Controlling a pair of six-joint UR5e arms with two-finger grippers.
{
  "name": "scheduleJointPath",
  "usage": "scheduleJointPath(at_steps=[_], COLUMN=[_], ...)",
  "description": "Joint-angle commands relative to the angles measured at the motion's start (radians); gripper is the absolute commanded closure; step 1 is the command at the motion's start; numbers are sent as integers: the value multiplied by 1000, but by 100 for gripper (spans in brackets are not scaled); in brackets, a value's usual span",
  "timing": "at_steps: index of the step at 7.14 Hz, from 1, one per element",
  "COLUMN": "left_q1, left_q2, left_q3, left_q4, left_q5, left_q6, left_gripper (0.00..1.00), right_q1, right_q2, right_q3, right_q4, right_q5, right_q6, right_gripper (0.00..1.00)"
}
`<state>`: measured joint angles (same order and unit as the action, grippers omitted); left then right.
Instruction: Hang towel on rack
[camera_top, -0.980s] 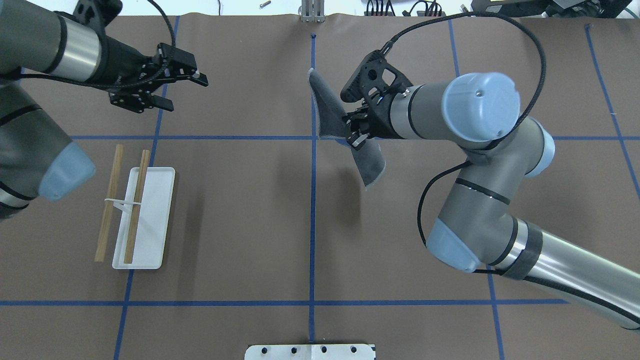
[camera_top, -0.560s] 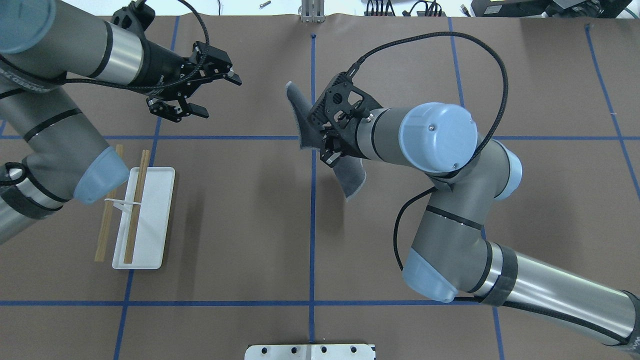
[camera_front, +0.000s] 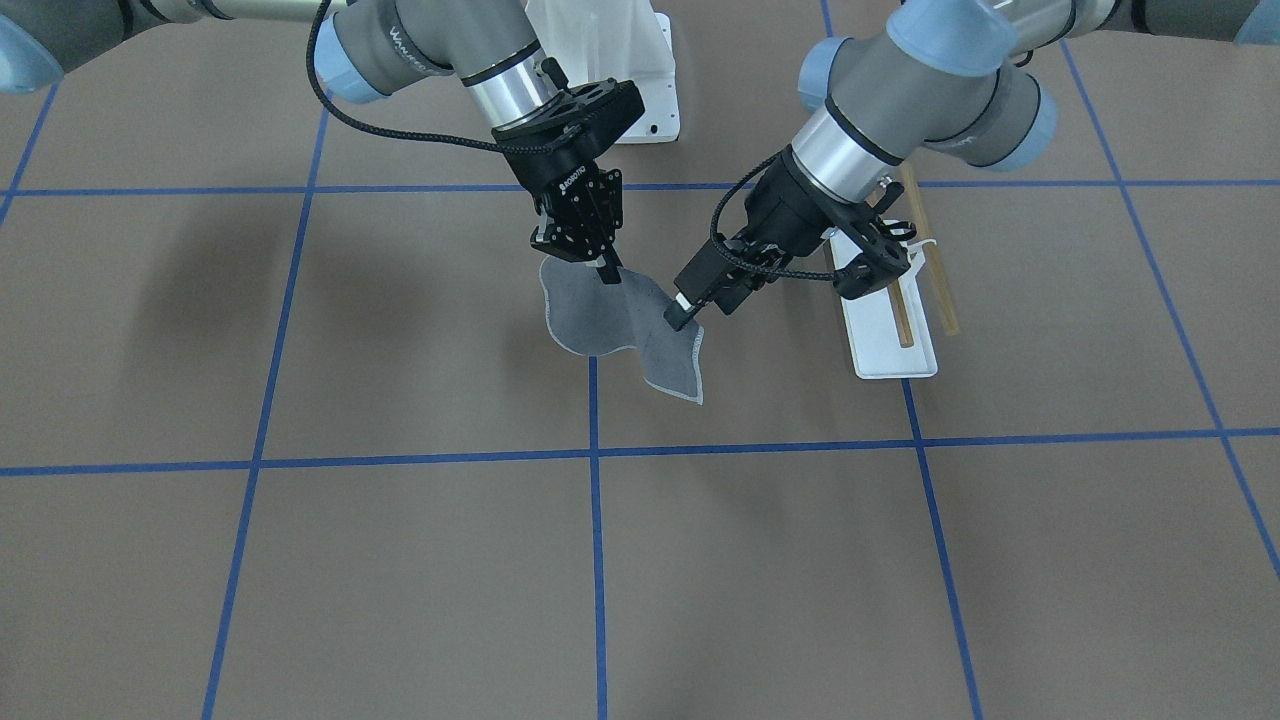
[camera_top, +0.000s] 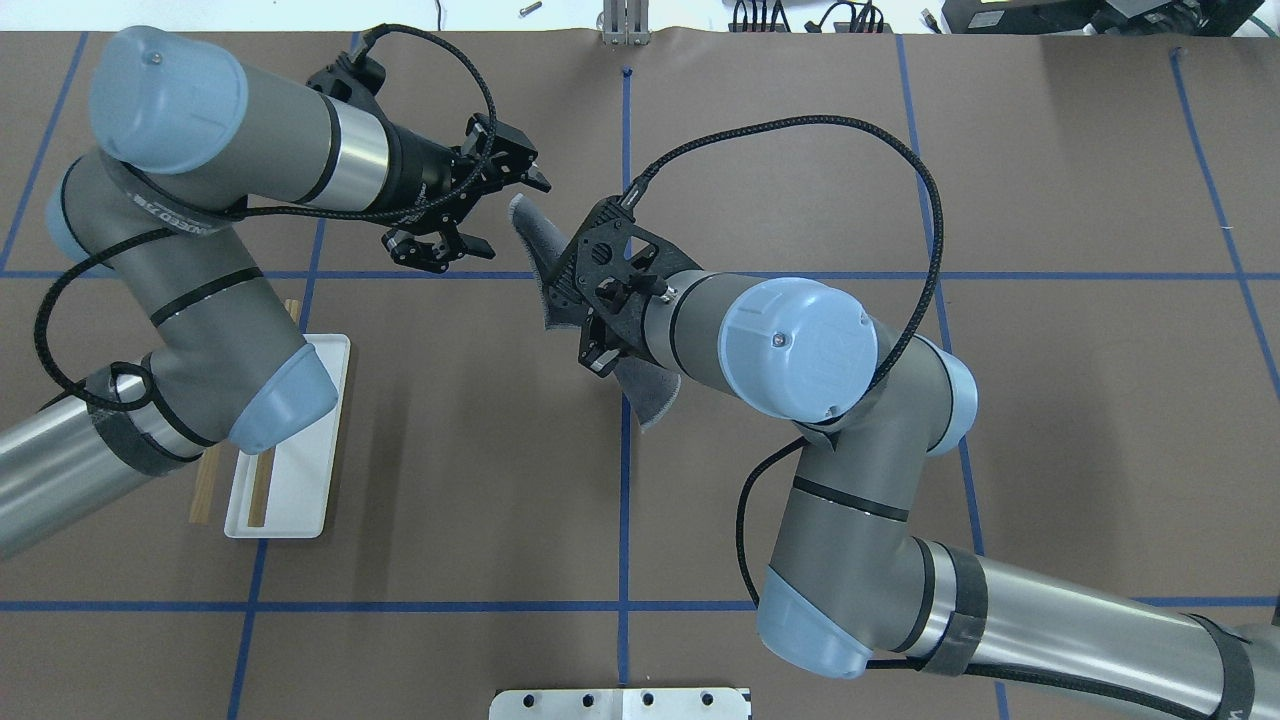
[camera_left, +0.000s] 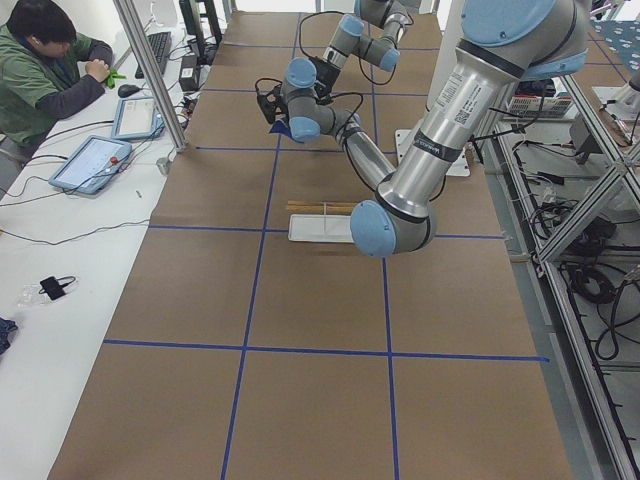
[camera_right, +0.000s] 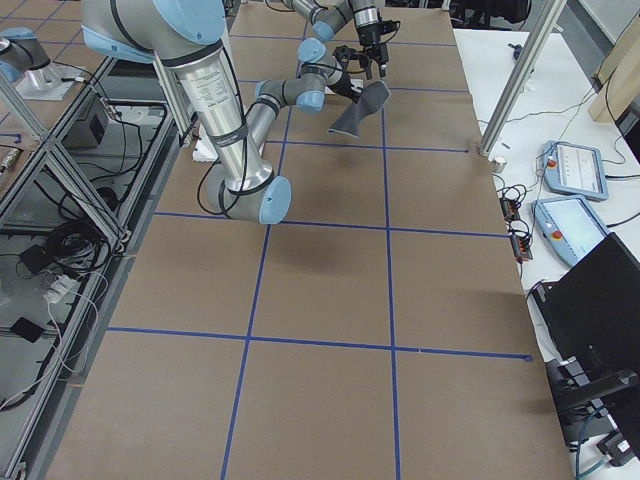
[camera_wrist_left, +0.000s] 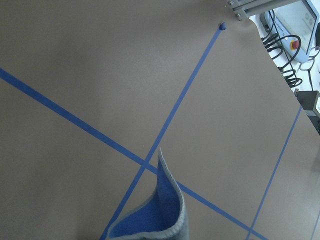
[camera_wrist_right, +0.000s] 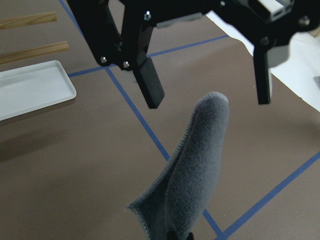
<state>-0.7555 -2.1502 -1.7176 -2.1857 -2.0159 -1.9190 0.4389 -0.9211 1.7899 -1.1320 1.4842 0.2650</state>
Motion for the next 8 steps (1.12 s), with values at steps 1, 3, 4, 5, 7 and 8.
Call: scheduleJointPath(at_steps=[1, 3, 4, 5, 7, 8], left_q1=[22, 22, 22, 21, 21, 21], left_q2=[0, 3, 7, 9, 9, 9], left_q3=[-4, -7, -7, -7, -7, -7], left_q4=[0, -34, -43, -42, -42, -42], left_q5=[16, 14, 14, 14, 16, 14], left_q6=[-5, 1, 3, 3, 0, -2], left_gripper=[32, 100, 100, 100, 100, 100], right_q1=[0, 0, 0, 0, -3, -11], right_q2=[10, 1, -11, -15, -21, -25], right_q3=[0, 2, 8, 8, 22, 48], right_q4=[1, 3, 5, 8, 14, 6], right_q5=[-1, -1, -2, -2, -1, 1], right_q6=[5, 5, 5, 6, 10, 46], right_gripper=[100, 100, 100, 100, 100, 87])
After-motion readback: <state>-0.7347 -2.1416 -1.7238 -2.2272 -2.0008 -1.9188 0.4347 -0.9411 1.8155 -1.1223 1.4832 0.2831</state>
